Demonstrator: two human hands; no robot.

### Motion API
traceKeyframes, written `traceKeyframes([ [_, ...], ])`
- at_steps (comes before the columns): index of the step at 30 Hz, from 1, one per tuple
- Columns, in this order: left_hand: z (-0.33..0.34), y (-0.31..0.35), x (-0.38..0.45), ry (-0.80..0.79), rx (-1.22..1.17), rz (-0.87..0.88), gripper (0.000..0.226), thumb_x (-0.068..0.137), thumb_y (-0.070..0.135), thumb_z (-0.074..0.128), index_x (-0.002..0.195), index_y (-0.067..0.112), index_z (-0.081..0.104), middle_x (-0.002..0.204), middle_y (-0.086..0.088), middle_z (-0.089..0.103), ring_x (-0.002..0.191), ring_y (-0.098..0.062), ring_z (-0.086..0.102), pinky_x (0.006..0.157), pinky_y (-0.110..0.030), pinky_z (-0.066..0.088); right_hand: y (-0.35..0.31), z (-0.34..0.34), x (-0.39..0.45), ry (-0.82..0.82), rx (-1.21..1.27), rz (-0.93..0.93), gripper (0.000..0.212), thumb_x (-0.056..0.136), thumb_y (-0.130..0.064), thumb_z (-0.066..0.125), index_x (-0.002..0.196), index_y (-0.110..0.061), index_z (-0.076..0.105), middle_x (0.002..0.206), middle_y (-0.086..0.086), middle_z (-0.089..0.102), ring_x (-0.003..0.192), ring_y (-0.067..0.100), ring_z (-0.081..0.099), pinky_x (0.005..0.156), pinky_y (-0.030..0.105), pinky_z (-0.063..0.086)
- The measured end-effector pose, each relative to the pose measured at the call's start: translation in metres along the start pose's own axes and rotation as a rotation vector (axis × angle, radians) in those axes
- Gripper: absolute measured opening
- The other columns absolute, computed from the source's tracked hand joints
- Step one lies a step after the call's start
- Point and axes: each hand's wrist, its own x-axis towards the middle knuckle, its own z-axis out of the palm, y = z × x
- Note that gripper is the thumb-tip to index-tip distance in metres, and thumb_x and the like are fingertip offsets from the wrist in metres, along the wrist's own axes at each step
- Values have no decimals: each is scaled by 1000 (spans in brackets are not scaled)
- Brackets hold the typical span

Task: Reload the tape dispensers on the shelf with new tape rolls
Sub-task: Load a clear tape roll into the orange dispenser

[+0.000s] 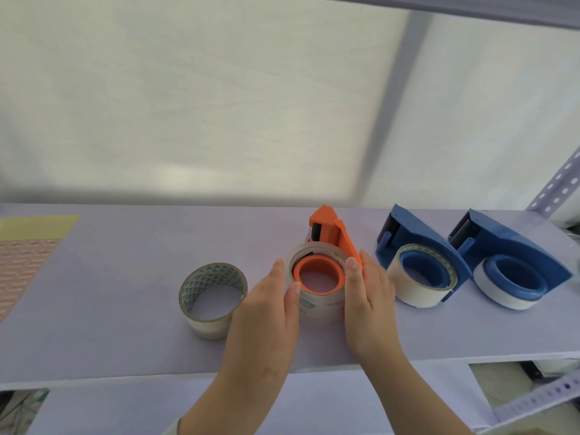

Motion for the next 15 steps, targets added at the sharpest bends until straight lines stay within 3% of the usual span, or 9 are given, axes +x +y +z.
traceKeyframes([
  [2,1,-3,-2,-1,-1,21,47,93,31,48,137,17,44,123,-3,66,108,-19,63,88,-25,46,-2,-3,-3,48,44,-44,75,82,-72,21,136,-26,46,142,-9,47,134,6,33,114,28,25],
  [4,1,-3,-3,31,-26,43,45,91,27,51,136,19,46,122,-4,65,106,-21,64,88,-29,49,-6,-11,-10,105,113,-131,41,90,-57,29,113,-37,57,118,-23,57,115,-7,44,100,16,37],
  [6,3,2,-4,106,-62,86,49,90,26,54,137,22,41,130,-4,59,109,-25,63,92,-38,51,-4,-26,-18,194,99,-231,23,92,-43,36,96,-44,58,102,-29,59,106,-6,50,87,9,39],
  [8,6,14,-4,206,-96,180,52,88,28,50,138,23,35,140,0,47,117,-24,57,98,-38,47,4,-48,-18,290,28,-325,25,91,-37,40,96,-34,64,104,-27,58,105,1,54,87,18,43],
  [11,26,45,-10,266,-206,346,47,85,20,52,131,15,43,140,0,41,131,-14,42,108,-21,34,17,-81,-2,319,-69,-390,28,90,-31,42,102,-24,66,106,-22,58,103,7,55,89,20,45],
  [15,77,81,-17,27,-196,394,45,79,19,58,122,28,48,146,7,35,135,-10,34,109,-22,30,31,-110,16,152,-75,-373,29,89,-36,41,105,-30,65,109,-22,62,106,2,57,87,23,48],
])
